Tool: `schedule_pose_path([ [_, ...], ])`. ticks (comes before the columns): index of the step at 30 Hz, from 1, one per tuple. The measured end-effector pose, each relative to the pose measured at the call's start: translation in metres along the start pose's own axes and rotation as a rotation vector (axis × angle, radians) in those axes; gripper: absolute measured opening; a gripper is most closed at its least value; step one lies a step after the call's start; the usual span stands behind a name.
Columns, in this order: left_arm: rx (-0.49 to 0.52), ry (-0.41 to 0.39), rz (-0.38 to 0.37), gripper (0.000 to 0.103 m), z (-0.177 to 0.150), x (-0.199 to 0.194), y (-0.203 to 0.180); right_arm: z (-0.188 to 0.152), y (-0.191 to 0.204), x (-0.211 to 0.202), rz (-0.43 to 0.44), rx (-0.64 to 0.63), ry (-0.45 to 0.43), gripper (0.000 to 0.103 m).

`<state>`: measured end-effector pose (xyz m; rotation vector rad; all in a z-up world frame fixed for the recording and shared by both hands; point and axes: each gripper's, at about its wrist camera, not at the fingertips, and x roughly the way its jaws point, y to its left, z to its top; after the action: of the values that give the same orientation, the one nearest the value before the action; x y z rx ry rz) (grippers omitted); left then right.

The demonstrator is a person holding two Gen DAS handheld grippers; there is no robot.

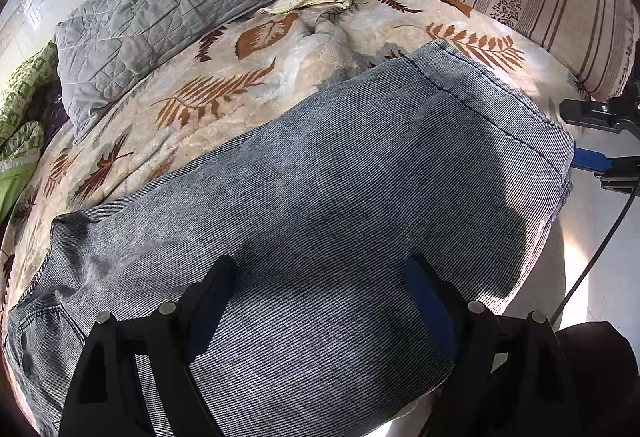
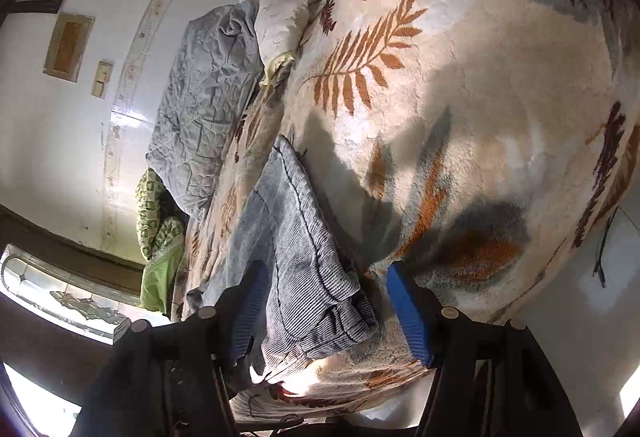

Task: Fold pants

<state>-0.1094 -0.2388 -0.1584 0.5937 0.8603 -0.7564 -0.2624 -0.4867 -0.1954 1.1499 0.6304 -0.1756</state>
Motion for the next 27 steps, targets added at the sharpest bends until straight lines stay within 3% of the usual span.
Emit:
schedule_pose_path([
  [1, 0.001, -0.003, -0.007, 0.086, -0.001, 0.0, 0.001, 0.0, 0.003, 0.006, -0.02, -0.007, 0.013, 0.064],
  [2, 0.002, -0.008, -0.014, 0.086, -0.003, -0.001, 0.002, -0.001, 0.006, 0.01, -0.038, -0.019, 0.016, 0.055],
  [3, 0.002, -0.012, -0.02, 0.086, -0.004, -0.001, 0.003, -0.003, 0.01, 0.012, -0.053, -0.034, 0.003, 0.035],
  [6, -0.003, -0.023, -0.039, 0.086, -0.006, -0.002, 0.005, -0.007, 0.022, 0.012, -0.139, -0.086, -0.025, 0.021],
  [12, -0.006, -0.033, -0.084, 0.086, -0.009, -0.005, 0.011, -0.016, 0.039, -0.01, -0.209, -0.163, -0.076, 0.017],
  [16, -0.037, -0.024, -0.12, 0.086, -0.007, -0.011, 0.021, -0.019, 0.03, 0.004, -0.299, -0.176, -0.035, 0.017],
  [18, -0.065, -0.024, -0.128, 0.086, -0.005, -0.016, 0.032, -0.017, 0.028, 0.005, -0.305, -0.177, -0.032, 0.018],
  [21, -0.106, -0.047, -0.08, 0.086, 0.0, -0.025, 0.058, -0.007, 0.035, -0.001, -0.318, -0.169, -0.031, 0.018],
  [23, -0.156, -0.066, -0.017, 0.086, 0.002, -0.031, 0.084, -0.001, 0.047, -0.009, -0.347, -0.195, -0.084, 0.018],
  [25, -0.234, -0.065, 0.049, 0.086, 0.004, -0.034, 0.119, 0.005, 0.06, -0.017, -0.367, -0.222, -0.144, 0.019],
  [27, -0.337, -0.049, 0.088, 0.086, 0.002, -0.033, 0.159, 0.009, 0.073, -0.014, -0.345, -0.247, -0.147, 0.019],
])
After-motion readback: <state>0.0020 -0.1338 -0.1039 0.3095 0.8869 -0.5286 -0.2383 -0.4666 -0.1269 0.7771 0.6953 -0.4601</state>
